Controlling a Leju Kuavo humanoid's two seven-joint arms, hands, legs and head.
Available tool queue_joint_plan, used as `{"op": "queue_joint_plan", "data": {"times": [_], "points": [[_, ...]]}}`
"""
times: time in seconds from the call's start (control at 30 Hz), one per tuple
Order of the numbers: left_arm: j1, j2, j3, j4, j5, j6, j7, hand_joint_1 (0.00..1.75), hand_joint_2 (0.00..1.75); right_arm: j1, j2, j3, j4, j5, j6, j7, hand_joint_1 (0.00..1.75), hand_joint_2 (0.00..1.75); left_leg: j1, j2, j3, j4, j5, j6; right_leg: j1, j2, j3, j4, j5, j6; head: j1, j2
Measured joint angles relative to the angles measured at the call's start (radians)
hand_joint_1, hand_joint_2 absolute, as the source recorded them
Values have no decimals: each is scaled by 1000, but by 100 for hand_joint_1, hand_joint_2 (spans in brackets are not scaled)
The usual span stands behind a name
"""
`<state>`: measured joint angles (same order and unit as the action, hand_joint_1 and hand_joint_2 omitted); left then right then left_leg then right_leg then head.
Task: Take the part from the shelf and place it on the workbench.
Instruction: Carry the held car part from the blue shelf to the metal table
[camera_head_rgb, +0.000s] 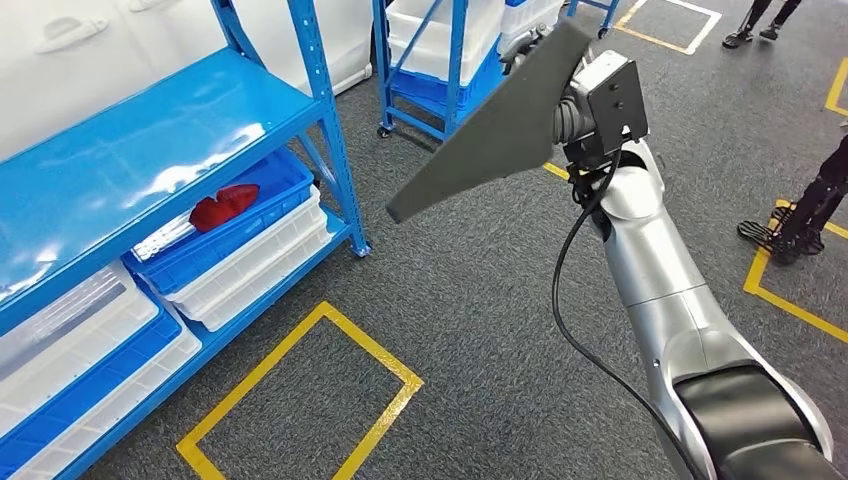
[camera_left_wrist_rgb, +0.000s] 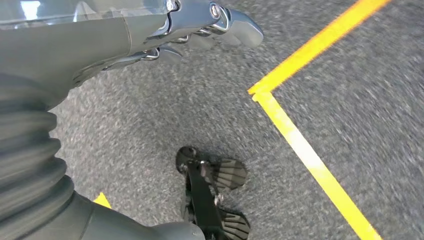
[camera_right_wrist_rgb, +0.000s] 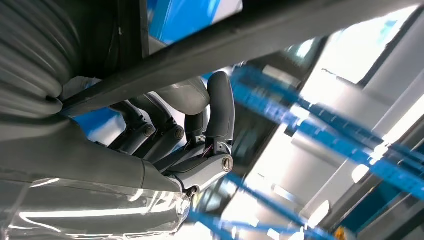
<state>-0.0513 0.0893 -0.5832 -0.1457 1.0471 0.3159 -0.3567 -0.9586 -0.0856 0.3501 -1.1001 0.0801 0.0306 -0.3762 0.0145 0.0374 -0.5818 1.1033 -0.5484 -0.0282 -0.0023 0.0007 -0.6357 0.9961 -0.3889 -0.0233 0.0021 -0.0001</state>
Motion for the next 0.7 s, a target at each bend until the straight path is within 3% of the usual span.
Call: {"op": "queue_joint_plan", "data": {"times": [0.07,0.1,0.13,0.2,0.27,0.33,0.4,0.47,0.53,0.6,0.63,0.67,0.7], "points": [[4,0,0,0,5,-7,-8,0,175,41,10,2,-31,-46,56,-2,175,175,0,-27,-67,138,-59,-2,0,23,2,0,-1,-4,-4,0],[5,0,0,0,7,-9,-10,0,175,63,13,4,-48,-64,77,0,175,175,0,-30,-94,185,-68,-3,1,36,2,1,-2,-5,-5,0],[6,0,0,0,10,-11,-12,0,175,83,14,6,-66,-80,92,5,175,175,1,-32,-105,194,-57,-3,1,49,3,2,-2,-5,-4,0],[6,0,0,0,14,-12,-15,0,175,110,14,12,-102,-109,114,19,175,175,4,-44,-72,99,15,-3,-1,74,3,7,-4,-1,-4,0],[8,0,0,0,17,-15,-17,0,175,122,14,20,-135,-133,130,33,175,175,10,-90,-20,-28,74,-1,-2,99,-2,17,-8,7,-4,0],[8,-1,0,0,20,-19,-19,0,175,129,14,28,-161,-151,145,46,175,175,11,-117,-1,-75,84,5,-5,123,-12,22,-6,21,-4,0],[4,-4,0,0,22,-22,-20,0,175,139,10,33,-181,-171,160,53,175,175,9,-98,2,-81,88,17,-9,140,-17,19,-1,35,-4,0],[2,-7,0,0,26,-22,-17,0,175,144,5,36,-197,-192,175,54,175,175,9,-73,7,-91,94,33,-6,96,-33,52,-22,45,0,0],[3,-10,0,0,30,-19,-13,0,175,147,1,41,-208,-210,185,52,175,175,5,-45,9,-95,95,44,-5,29,-88,167,-85,52,4,0],[5,-11,-1,0,28,-12,-1,0,175,151,-4,48,-214,-230,194,52,175,175,0,-18,9,-95,93,47,-9,9,-148,297,-136,57,5,0],[6,-12,-3,0,24,-7,7,0,175,154,-9,52,-216,-243,200,53,175,175,-2,-5,9,-95,93,48,-11,6,-157,319,-137,58,5,0],[6,-13,-7,0,19,-3,16,0,175,155,-15,55,-218,-258,206,57,175,175,-3,6,10,-94,92,48,-12,3,-142,297,-120,57,5,0],[6,-14,-11,0,14,1,22,0,175,155,-22,57,-221,-273,212,61,175,175,-4,17,12,-94,91,47,-10,-4,-106,234,-90,54,5,0]]}}
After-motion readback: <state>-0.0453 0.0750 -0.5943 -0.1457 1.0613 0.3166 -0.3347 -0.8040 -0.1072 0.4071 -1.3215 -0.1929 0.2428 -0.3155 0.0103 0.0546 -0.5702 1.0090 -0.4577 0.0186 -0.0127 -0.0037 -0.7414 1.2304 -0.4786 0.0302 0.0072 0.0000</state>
